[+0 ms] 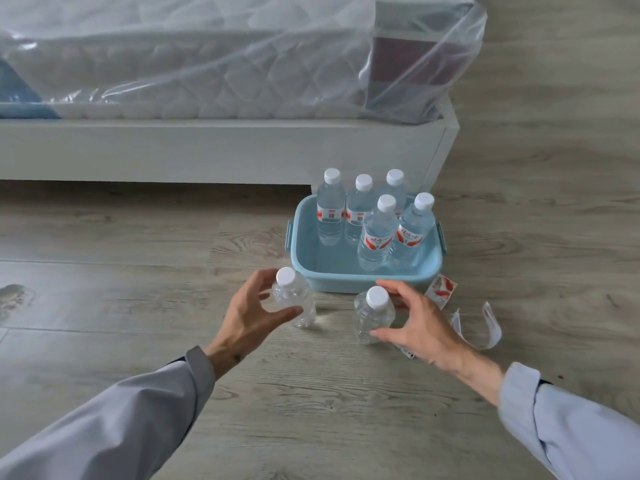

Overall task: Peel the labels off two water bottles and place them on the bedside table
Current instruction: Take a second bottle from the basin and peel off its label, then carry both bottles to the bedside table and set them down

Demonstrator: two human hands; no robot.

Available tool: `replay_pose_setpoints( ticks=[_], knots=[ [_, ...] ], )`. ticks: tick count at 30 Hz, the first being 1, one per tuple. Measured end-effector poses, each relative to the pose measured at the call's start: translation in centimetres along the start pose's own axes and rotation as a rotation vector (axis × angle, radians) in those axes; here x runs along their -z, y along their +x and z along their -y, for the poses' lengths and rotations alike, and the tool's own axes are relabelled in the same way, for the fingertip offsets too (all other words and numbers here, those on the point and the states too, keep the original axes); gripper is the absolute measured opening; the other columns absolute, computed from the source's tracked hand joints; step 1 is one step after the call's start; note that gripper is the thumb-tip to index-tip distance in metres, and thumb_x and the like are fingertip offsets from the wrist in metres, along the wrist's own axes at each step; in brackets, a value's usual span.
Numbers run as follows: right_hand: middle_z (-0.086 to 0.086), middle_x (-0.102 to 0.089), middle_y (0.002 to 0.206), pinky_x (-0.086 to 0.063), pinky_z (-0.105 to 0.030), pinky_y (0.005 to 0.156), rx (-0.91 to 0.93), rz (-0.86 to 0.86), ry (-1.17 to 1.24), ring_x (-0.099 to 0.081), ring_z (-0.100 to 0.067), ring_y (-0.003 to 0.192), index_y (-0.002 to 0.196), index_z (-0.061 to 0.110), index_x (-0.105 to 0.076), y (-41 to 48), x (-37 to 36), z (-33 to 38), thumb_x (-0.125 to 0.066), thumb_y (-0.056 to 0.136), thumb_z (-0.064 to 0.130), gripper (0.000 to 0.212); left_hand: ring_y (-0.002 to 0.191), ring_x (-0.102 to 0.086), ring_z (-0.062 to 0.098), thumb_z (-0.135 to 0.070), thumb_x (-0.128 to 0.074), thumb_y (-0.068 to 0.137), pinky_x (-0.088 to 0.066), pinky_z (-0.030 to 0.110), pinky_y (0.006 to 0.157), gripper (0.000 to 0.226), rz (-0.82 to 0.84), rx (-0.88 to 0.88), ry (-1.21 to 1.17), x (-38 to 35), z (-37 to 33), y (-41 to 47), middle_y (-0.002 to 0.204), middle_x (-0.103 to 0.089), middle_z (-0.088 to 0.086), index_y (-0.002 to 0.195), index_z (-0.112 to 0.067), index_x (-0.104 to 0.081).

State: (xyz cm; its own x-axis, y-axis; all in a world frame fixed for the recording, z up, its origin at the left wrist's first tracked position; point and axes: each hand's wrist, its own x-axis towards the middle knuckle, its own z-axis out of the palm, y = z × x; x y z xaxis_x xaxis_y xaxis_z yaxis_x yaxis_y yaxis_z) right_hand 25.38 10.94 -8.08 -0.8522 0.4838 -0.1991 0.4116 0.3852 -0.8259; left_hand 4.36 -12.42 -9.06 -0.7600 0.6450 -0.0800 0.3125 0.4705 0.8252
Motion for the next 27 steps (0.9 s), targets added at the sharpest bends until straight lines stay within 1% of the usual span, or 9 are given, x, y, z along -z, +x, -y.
replay_pose_setpoints(
  ticks=[1,3,8,12,17,19,22,24,27],
  knots=[
    [0.007,-0.070,0.131,-0.050,-0.037,0.111,-0.005,0.001,-0.003,-0.067,-0.013,0.120,0.139,0.023,-0.059,0.1,-0.1,-0.2,-0.099,0.064,0.019,0.085,0.112,-0.066,-0.008,-0.033,-0.099,0.071,-0.056,0.028,0.102,0.064,-0.005,-0.005,0.001,-0.5,0.3,0.2,0.116,-0.072,-0.024,0.122,-0.037,-0.062],
    [0.009,-0.073,0.125,-0.053,-0.040,0.108,-0.011,0.001,-0.013,-0.069,-0.012,0.116,0.134,0.024,-0.062,0.3,-0.3,-0.7,-0.100,0.063,0.021,0.082,0.110,-0.068,-0.005,-0.029,-0.099,0.071,-0.054,0.020,0.097,0.059,-0.026,-0.006,-0.015,-1.3,0.7,0.4,0.112,-0.072,-0.028,0.115,-0.043,-0.062],
    [0.010,-0.075,0.122,-0.054,-0.042,0.105,-0.059,0.022,-0.019,-0.070,-0.012,0.112,0.132,0.024,-0.065,0.8,-0.6,-2.0,-0.102,0.059,0.024,0.082,0.113,-0.071,0.014,-0.024,-0.100,0.070,-0.055,0.024,0.097,0.063,-0.041,0.057,-0.074,-2.8,1.9,0.3,0.121,-0.073,-0.007,0.121,-0.030,-0.063],
    [0.013,-0.074,0.125,-0.053,-0.040,0.109,-0.078,0.053,0.000,-0.069,-0.008,0.116,0.132,0.026,-0.064,1.3,-1.0,-2.5,-0.102,0.059,0.030,0.083,0.113,-0.072,0.014,-0.023,-0.100,0.069,-0.054,0.021,0.094,0.066,-0.087,0.101,-0.082,-3.7,2.1,0.3,0.122,-0.073,-0.005,0.114,-0.048,-0.060],
    [0.015,-0.076,0.118,-0.055,-0.032,0.106,-0.076,0.002,0.034,-0.070,-0.002,0.112,0.124,0.027,-0.067,1.5,-1.9,-2.0,-0.100,0.058,0.036,0.075,0.111,-0.074,0.020,-0.022,-0.101,0.068,-0.060,0.040,0.101,0.063,-0.100,0.120,-0.060,-3.4,2.0,0.3,0.118,-0.077,-0.001,0.122,-0.022,-0.069],
    [0.013,-0.077,0.118,-0.056,-0.031,0.104,-0.086,-0.044,0.104,-0.072,-0.003,0.111,0.123,0.025,-0.068,1.4,-2.1,-1.3,-0.098,0.060,0.041,0.071,0.112,-0.075,0.019,-0.019,-0.101,0.068,-0.059,0.044,0.104,0.062,-0.093,0.124,-0.071,-3.0,1.5,0.1,0.117,-0.078,-0.001,0.122,-0.018,-0.071],
    [0.007,-0.076,0.120,-0.056,-0.035,0.105,-0.070,-0.099,0.224,-0.073,-0.009,0.112,0.120,0.026,-0.065,1.5,-1.3,0.9,-0.092,0.056,0.053,0.075,0.113,-0.075,0.014,-0.022,-0.101,0.068,-0.058,0.039,0.105,0.061,-0.070,0.088,-0.071,-1.8,-0.3,0.0,0.116,-0.080,-0.005,0.122,-0.018,-0.073],
    [0.005,-0.075,0.121,-0.056,-0.037,0.106,-0.050,-0.131,0.305,-0.073,-0.010,0.113,0.118,0.029,-0.062,1.7,-0.1,2.9,-0.092,0.052,0.051,0.076,0.112,-0.075,0.007,-0.028,-0.101,0.067,-0.059,0.032,0.103,0.062,-0.059,0.053,-0.061,-0.4,-2.4,0.2,0.115,-0.081,-0.009,0.121,-0.021,-0.073],
    [-0.004,-0.076,0.126,-0.057,-0.043,0.106,-0.018,-0.162,0.374,-0.074,-0.016,0.116,0.128,0.019,-0.064,1.6,2.7,6.6,-0.095,0.053,0.047,0.086,0.111,-0.075,-0.001,-0.035,-0.101,0.064,-0.059,0.025,0.102,0.067,-0.035,-0.020,-0.078,2.3,-7.0,1.0,0.116,-0.081,-0.014,0.123,-0.026,-0.073]
  ],
)
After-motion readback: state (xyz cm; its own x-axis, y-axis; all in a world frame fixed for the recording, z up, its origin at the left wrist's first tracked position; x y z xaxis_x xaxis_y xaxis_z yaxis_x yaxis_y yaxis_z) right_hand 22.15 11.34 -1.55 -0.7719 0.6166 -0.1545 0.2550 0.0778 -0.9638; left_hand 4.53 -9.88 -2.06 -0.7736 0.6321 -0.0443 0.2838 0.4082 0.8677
